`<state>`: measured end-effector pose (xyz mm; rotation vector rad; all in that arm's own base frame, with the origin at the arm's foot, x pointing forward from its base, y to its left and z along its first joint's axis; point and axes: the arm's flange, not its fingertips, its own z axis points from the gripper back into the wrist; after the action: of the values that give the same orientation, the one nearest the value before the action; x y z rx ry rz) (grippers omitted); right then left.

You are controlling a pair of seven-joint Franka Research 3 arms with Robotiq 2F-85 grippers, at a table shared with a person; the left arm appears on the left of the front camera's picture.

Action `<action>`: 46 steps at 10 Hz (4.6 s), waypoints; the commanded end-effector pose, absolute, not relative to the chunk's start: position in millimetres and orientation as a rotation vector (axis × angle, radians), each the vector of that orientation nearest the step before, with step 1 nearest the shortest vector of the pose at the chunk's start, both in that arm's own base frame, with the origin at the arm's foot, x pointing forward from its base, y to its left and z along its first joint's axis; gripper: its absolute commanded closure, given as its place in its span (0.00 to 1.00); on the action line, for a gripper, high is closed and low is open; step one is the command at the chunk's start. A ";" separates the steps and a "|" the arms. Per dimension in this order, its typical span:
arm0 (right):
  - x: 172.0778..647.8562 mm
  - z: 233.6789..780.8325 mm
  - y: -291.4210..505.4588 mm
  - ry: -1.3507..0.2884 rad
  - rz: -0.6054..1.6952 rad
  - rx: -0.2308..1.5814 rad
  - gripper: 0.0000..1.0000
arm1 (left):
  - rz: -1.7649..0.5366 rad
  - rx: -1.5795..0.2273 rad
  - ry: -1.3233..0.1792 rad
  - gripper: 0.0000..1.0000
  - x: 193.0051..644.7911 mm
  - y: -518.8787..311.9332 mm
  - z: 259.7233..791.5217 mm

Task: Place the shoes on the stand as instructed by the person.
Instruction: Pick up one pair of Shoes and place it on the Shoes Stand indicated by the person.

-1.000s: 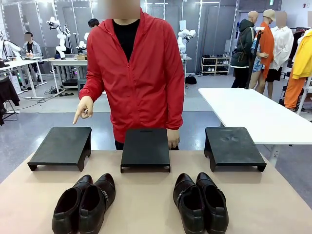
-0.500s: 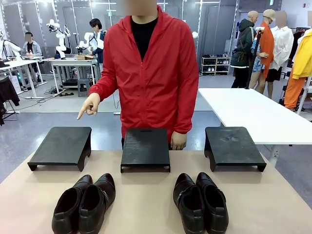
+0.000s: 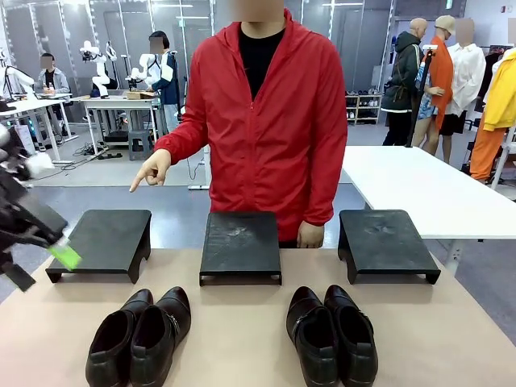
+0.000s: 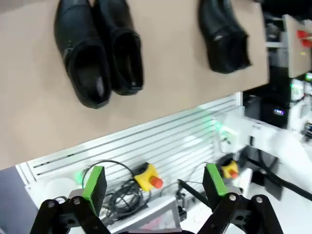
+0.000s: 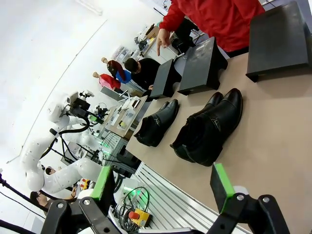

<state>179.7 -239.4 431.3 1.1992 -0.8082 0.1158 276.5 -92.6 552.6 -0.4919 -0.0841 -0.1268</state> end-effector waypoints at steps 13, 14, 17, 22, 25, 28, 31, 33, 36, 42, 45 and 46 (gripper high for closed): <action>179.5 433.1 -240.4 -0.833 0.131 1.197 0.00 | 0.052 -0.053 -0.220 0.00 315.1 -181.9 377.0; 179.5 433.1 -240.4 -0.833 0.131 1.197 0.00 | 0.052 -0.048 -0.221 0.00 313.5 -183.1 368.5; 179.5 433.1 -240.4 -0.833 0.131 1.197 0.00 | 0.089 -0.034 -0.228 0.00 316.1 -181.0 342.9; 179.5 433.1 -240.4 -0.833 0.131 1.197 0.00 | 0.117 -0.001 -0.209 0.60 308.3 -177.7 314.8; 179.5 433.1 -240.4 -0.833 0.131 1.197 0.00 | 0.114 0.001 -0.179 1.00 307.4 -178.2 315.7; 179.5 433.1 -240.4 -0.833 0.131 1.197 0.00 | 0.118 0.006 -0.190 1.00 309.2 -179.7 319.9; 179.5 433.1 -240.4 -0.833 0.131 1.197 0.00 | 0.120 -0.006 -0.204 1.00 314.0 -181.4 339.9; 179.5 433.1 -240.4 -0.833 0.131 1.197 0.00 | 0.091 -0.034 -0.262 1.00 316.4 -180.3 392.8; 179.5 433.1 -240.4 -0.833 0.131 1.197 0.00 | -0.005 -0.062 -0.342 1.00 315.7 -149.4 477.8; 179.5 433.1 -240.4 -0.833 0.131 1.197 0.00 | -0.160 -0.103 -0.616 1.00 354.3 -56.4 525.7; 179.5 433.1 -240.4 -0.833 0.131 1.197 0.00 | -0.180 -0.141 -0.639 1.00 366.7 -39.0 527.8; 179.5 433.1 -240.4 -0.833 0.131 1.197 0.00 | -0.152 -0.076 -0.598 1.00 363.5 -40.8 529.4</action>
<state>179.9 -239.6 431.1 1.1984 -0.8120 0.1154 368.3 -36.7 522.5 -0.0872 -0.5906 -0.1555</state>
